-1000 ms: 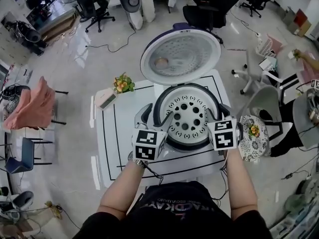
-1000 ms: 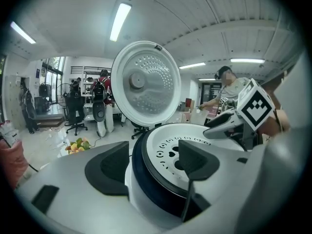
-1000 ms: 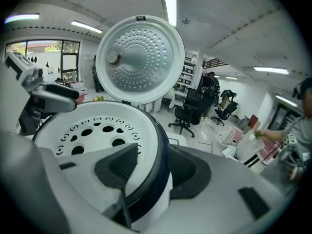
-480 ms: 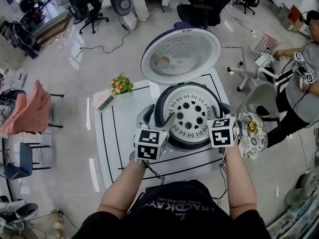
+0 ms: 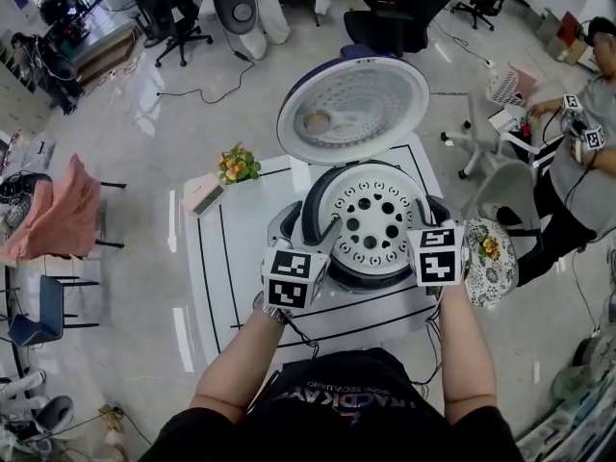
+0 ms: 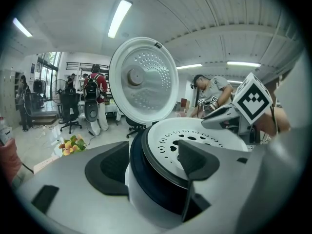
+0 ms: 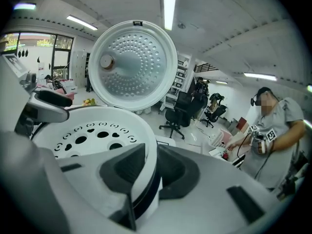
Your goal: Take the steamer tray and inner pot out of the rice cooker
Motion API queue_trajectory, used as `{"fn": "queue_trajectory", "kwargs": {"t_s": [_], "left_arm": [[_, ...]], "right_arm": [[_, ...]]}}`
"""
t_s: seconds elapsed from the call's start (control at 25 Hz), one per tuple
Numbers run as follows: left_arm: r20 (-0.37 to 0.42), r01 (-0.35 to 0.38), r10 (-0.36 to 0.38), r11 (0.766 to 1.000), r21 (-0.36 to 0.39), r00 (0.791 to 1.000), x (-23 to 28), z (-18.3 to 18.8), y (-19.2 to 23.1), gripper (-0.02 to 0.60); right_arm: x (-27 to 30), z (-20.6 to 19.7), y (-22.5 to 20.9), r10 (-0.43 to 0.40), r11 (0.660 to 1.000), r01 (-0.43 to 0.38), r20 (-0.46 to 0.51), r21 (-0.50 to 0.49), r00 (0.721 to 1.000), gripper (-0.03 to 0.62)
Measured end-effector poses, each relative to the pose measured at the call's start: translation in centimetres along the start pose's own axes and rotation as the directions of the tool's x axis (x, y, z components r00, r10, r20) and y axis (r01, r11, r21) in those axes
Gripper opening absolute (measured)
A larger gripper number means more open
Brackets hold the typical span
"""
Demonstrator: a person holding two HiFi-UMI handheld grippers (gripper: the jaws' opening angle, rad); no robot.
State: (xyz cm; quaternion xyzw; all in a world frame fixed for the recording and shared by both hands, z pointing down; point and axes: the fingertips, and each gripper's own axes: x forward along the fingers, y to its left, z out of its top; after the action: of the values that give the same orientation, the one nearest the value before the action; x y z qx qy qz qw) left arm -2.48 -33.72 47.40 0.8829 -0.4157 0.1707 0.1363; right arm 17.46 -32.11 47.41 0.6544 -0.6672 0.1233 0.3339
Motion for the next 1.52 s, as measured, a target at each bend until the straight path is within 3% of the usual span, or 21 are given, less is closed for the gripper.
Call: {"fn": "queue_trajectory", "kwargs": {"t_s": [0.4, 0.68, 0.84, 1.08, 1.36, 1.52], "left_arm": [[0.008, -0.006, 0.006, 1.000, 0.001, 1.000, -0.6, 0.6, -0.5, 0.308], [0.027, 0.003, -0.003, 1.000, 0.010, 1.000, -0.8, 1.3, -1.9, 0.308], [0.020, 0.027, -0.027, 1.000, 0.009, 0.999, -0.7, 1.8, -3.3, 0.307], [-0.027, 0.046, -0.048, 0.997, -0.057, 0.998, -0.2, 1.3, -4.6, 0.260], [-0.103, -0.017, 0.003, 0.991, -0.131, 0.995, 0.3, 0.7, -4.1, 0.246], [-0.133, -0.041, 0.027, 0.993, -0.108, 0.991, 0.5, 0.7, -4.3, 0.205]], "right_arm": [[-1.1, 2.0, -1.5, 0.045, 0.977, -0.073, 0.137, 0.202, 0.989, 0.055], [-1.2, 1.2, -3.5, 0.052, 0.944, -0.103, 0.166, 0.315, 0.985, 0.052], [-1.4, 0.8, -4.1, 0.059, 0.935, -0.116, 0.175, 0.336, 0.983, 0.052], [-1.5, 0.5, -4.5, 0.077, 0.924, -0.142, 0.192, 0.355, 0.978, 0.052], [-1.6, 0.6, -4.4, 0.100, 0.915, -0.176, 0.219, 0.363, 0.971, 0.054], [-1.7, 0.7, -4.4, 0.113, 0.910, -0.195, 0.233, 0.366, 0.966, 0.055]]}}
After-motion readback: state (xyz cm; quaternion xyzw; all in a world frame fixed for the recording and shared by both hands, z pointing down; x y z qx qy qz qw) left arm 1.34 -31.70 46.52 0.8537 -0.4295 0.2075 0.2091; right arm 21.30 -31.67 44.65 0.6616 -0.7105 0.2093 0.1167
